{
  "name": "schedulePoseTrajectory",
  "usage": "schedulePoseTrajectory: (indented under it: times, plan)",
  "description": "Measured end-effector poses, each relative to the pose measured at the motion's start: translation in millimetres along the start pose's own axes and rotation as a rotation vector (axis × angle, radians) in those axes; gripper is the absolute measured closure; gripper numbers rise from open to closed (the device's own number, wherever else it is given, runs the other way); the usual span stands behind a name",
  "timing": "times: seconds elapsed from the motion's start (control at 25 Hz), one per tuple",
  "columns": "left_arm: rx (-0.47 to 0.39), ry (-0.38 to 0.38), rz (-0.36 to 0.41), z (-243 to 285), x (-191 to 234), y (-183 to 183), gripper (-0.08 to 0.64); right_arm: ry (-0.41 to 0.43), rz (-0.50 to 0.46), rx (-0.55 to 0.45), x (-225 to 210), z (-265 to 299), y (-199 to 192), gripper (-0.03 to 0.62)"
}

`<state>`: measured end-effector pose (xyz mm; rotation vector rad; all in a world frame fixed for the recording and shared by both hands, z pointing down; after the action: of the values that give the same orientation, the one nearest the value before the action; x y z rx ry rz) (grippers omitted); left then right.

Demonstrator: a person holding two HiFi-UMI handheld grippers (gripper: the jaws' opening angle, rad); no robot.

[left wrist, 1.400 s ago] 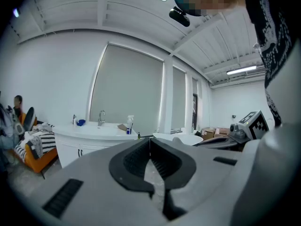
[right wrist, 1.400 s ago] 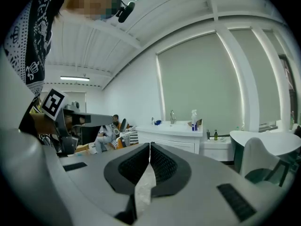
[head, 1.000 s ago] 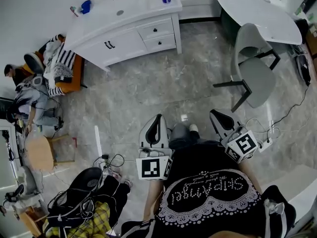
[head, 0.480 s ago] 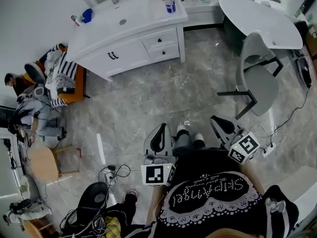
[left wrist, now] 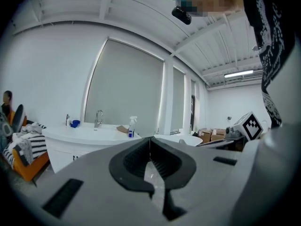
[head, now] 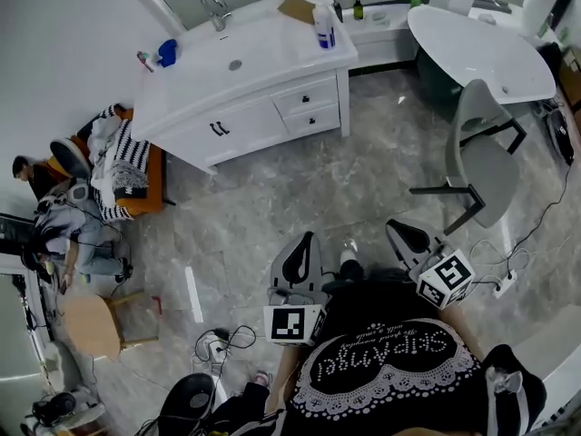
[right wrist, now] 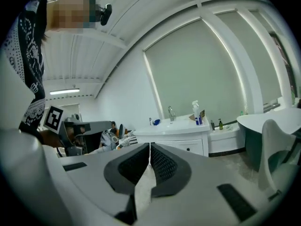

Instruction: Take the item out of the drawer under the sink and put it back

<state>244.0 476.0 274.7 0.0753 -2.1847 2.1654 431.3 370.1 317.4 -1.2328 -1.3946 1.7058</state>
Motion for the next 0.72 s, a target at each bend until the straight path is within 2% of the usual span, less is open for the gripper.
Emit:
schedulePoseTrajectory:
  times: [0.12, 0.32, 0.52, 0.72]
  plan:
    - [0.013, -0.011, -0.002, -0.2, 8.9, -1.5, 0.554, -0.003, 0.036, -0.017, 4.5, 10.7, -1.0, 0.572]
    - [0.045, -0.006, -0.007, -6.3, 23.4, -10.1, 0.554, 0.018, 0.02, 0.01, 11.6, 29.3, -5.3, 0.572]
    - [0.006, 0.052, -0.077, 0.8, 35.2, -7.8, 0.554, 0.03, 0.029, 0.041, 11.2, 46.5, -8.4, 0.572]
    - [0.023, 0.092, -0.105, 11.3, 47.7, -10.2, 0.554, 0.054, 0.052, 0.066, 3.6, 66.9, -11.0, 0.572]
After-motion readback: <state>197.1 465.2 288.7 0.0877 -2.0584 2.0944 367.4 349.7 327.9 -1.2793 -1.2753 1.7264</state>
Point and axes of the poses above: the fingertips, and each gripper's own axes: z forward along the fingers, x to its left, y out of its top, the point moved 6 cm from there along -z, backward along the fingers, and after that the axes turned 11 degrees about -x, right-handed, at the moved point
